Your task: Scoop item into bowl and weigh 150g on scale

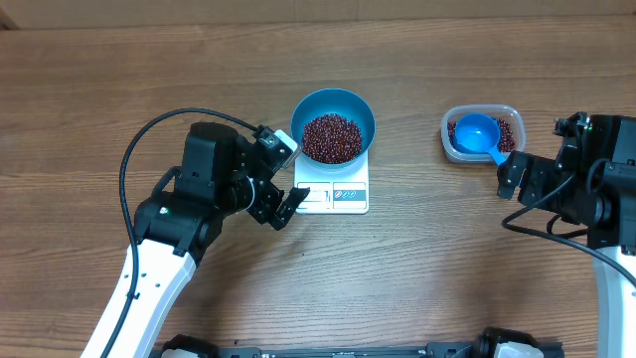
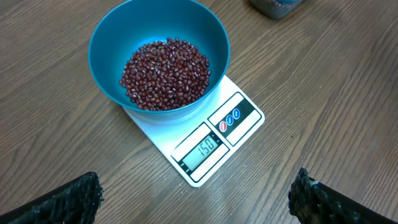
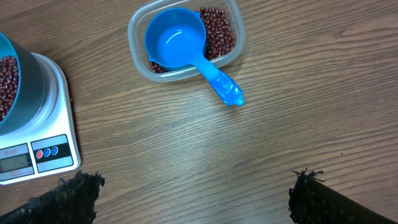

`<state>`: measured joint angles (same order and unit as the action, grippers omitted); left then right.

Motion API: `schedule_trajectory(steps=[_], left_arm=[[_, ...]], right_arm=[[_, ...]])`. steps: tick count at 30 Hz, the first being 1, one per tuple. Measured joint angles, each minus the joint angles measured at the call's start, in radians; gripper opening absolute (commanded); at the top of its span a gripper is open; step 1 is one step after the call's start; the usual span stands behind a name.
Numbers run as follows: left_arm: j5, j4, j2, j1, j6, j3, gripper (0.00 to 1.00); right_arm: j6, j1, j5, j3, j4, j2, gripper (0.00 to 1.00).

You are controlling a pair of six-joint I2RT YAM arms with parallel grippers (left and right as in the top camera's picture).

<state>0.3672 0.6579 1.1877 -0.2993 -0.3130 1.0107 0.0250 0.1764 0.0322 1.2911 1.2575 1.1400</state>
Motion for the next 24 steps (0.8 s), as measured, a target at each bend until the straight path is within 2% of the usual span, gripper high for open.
schedule_trajectory(steps=[24], left_arm=[[-0.020,0.004,-0.008,0.000,0.000,0.000,1.00]], right_arm=[[0.000,0.000,0.000,0.000,0.000,0.000,1.00]])
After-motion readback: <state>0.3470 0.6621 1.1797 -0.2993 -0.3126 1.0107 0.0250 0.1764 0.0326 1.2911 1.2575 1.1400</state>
